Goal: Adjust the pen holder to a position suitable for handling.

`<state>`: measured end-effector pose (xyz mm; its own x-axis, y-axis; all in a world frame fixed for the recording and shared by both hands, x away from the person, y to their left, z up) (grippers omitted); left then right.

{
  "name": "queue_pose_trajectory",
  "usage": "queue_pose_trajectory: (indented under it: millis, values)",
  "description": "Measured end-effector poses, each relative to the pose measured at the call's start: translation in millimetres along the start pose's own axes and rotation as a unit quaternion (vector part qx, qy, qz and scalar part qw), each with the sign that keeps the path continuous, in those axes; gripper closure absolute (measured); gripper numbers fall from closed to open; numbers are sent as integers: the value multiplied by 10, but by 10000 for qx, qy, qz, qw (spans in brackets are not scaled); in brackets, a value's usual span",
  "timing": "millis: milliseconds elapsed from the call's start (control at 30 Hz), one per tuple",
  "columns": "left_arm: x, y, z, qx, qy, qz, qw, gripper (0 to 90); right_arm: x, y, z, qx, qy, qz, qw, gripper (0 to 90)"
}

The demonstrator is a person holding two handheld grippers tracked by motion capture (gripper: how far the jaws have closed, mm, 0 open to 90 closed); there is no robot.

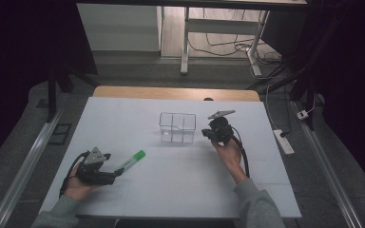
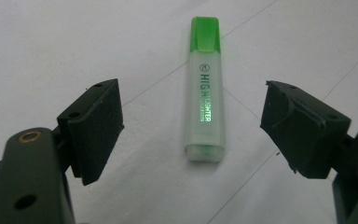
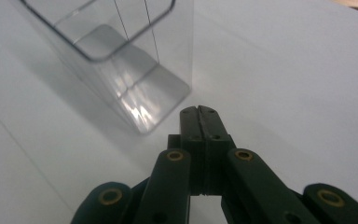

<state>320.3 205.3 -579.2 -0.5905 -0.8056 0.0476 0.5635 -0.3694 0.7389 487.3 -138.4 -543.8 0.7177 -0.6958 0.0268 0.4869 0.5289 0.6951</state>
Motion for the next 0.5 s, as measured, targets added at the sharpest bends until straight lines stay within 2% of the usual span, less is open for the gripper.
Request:
queue_pose_trajectory:
  millis: [100, 267, 400, 500]
  values:
    - [-1, 0, -1, -2, 0, 5, 10000, 206, 4, -104, 103, 15, -3, -12, 10000, 898]
    - [-4, 1, 4, 8, -4, 11, 10000, 206, -19, -340, 274, -111, 33, 33, 9999, 898]
    - [-9, 0, 6, 11, -7, 19, 10000, 206, -31, -531, 422, -75, 170, -124, 9998, 897]
    - [-14, -3, 4, 7, -7, 16, 10000, 206, -44, -681, 546, -83, 143, -125, 9998, 889]
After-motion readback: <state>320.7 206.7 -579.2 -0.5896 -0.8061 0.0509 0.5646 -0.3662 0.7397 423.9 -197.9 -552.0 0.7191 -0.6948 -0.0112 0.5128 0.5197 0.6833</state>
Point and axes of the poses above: each handheld gripper's, and its own axes: z roughly backward along the jaws, y roughly out of its top, x roughly to its right, the point moved 8 cm from there along -z, roughly forward along the jaws, and after that the axes turned 3 degrees about z, right-handed, at the moved point
